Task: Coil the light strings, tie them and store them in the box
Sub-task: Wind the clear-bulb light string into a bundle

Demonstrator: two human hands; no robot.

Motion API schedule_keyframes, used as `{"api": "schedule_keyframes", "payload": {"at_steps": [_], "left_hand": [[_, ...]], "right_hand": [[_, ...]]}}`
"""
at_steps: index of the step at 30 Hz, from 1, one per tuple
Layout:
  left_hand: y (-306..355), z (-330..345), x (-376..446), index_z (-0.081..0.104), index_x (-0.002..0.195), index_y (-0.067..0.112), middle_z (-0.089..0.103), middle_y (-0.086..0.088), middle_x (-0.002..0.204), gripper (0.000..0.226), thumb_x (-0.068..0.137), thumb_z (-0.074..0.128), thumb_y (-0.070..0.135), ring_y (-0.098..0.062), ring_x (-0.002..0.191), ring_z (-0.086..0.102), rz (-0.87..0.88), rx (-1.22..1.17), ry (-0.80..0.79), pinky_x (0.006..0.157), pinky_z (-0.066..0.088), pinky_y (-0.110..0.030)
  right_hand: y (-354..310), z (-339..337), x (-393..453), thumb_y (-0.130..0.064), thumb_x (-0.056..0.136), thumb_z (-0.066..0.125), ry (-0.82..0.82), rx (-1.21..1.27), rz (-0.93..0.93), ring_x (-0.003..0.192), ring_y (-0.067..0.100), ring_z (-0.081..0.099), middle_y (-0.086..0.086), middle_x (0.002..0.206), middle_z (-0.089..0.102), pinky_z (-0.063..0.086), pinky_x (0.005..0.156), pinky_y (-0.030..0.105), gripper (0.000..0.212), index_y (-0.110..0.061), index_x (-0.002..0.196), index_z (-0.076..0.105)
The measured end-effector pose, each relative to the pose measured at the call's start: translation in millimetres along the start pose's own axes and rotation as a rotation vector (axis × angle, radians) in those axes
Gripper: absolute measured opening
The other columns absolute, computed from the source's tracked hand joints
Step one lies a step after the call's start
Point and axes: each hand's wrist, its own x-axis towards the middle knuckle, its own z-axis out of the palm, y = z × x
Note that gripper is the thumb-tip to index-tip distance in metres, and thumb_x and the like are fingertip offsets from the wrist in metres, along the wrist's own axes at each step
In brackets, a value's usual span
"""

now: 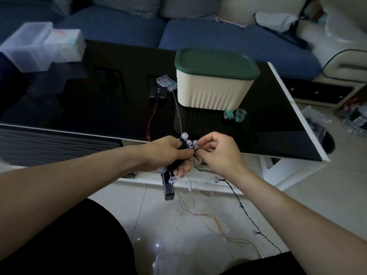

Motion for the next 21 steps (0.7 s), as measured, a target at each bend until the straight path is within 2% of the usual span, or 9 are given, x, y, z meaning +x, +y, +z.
{"api": "schedule_keyframes", "payload": {"at_steps": [3, 6, 9, 13, 16, 18, 20, 21], "left_hand": [[-2.6, -0.4, 3.3, 0.060, 0.087, 0.001, 0.067, -0.012, 0.069, 0.028, 0.104, 0.046, 0.017, -0.022, 0.056, 0.058, 0.021, -0.058, 0.077, 0.061, 0.048, -0.033], [-3.0, -0.1, 6.5, 0.060, 0.084, -0.001, 0.069, -0.014, 0.070, 0.032, 0.105, 0.045, 0.018, -0.023, 0.056, 0.061, 0.020, -0.087, 0.111, 0.061, 0.051, -0.034], [-1.3, 2.5, 6.3, 0.060, 0.082, -0.002, 0.069, -0.012, 0.066, 0.034, 0.105, 0.043, 0.017, -0.019, 0.052, 0.063, 0.032, -0.106, 0.107, 0.058, 0.051, -0.031], [-0.3, 3.3, 5.5, 0.060, 0.080, -0.001, 0.069, -0.011, 0.065, 0.035, 0.105, 0.043, 0.017, -0.018, 0.052, 0.062, 0.033, -0.074, 0.089, 0.057, 0.050, -0.030], [-1.3, 3.3, 4.9, 0.060, 0.086, -0.005, 0.068, -0.018, 0.073, 0.033, 0.105, 0.043, 0.017, -0.024, 0.055, 0.060, -0.013, -0.068, 0.027, 0.058, 0.049, -0.033], [0.0, 5.9, 3.5, 0.058, 0.091, -0.007, 0.066, -0.021, 0.076, 0.029, 0.104, 0.042, 0.013, -0.024, 0.055, 0.060, -0.051, -0.098, -0.019, 0.059, 0.047, -0.034], [2.3, 7.0, 1.8, 0.057, 0.096, -0.008, 0.064, -0.021, 0.077, 0.025, 0.104, 0.041, 0.010, -0.024, 0.055, 0.060, -0.066, -0.128, -0.043, 0.058, 0.046, -0.033], [3.4, 6.2, 1.1, 0.057, 0.096, -0.007, 0.064, -0.021, 0.077, 0.024, 0.104, 0.041, 0.010, -0.024, 0.056, 0.060, -0.072, -0.133, -0.050, 0.059, 0.046, -0.033]], "right_hand": [[-2.2, -2.8, 2.3, -0.011, 0.080, 0.080, -0.037, 0.056, 0.023, 0.074, 0.005, 0.069, -0.006, 0.078, 0.074, 0.055, 0.068, 0.021, 0.014, -0.022, 0.082, 0.071], [-2.3, -7.0, 2.4, -0.019, 0.080, 0.085, -0.071, 0.041, -0.036, 0.076, 0.004, 0.071, -0.007, 0.081, 0.074, 0.057, 0.071, 0.020, 0.012, -0.018, 0.084, 0.074], [-3.7, -13.7, 2.9, -0.018, 0.080, 0.085, -0.148, -0.013, -0.094, 0.077, 0.005, 0.072, -0.006, 0.080, 0.075, 0.058, 0.075, 0.023, 0.013, -0.023, 0.085, 0.074], [-4.7, -23.0, 2.2, -0.004, 0.078, 0.078, -0.255, -0.183, -0.167, 0.079, -0.003, 0.071, -0.012, 0.081, 0.074, 0.054, 0.074, 0.012, 0.024, -0.025, 0.089, 0.077], [-8.3, -21.4, 0.0, -0.006, 0.077, 0.076, -0.250, -0.243, -0.217, 0.078, -0.009, 0.067, -0.018, 0.080, 0.070, 0.050, 0.069, 0.008, 0.030, -0.020, 0.103, 0.078], [-9.1, -16.3, -0.2, -0.014, 0.078, 0.077, -0.233, -0.293, -0.284, 0.079, -0.003, 0.067, -0.017, 0.081, 0.067, 0.053, 0.069, 0.015, 0.035, -0.023, 0.113, 0.077], [-7.5, -10.7, 0.1, -0.020, 0.078, 0.076, -0.195, -0.366, -0.345, 0.082, 0.007, 0.066, -0.011, 0.087, 0.068, 0.057, 0.072, 0.034, 0.036, -0.028, 0.113, 0.076], [-6.1, -9.3, 0.6, -0.020, 0.078, 0.075, -0.172, -0.378, -0.364, 0.084, 0.009, 0.066, -0.011, 0.090, 0.068, 0.056, 0.074, 0.039, 0.034, -0.028, 0.111, 0.075]]}}
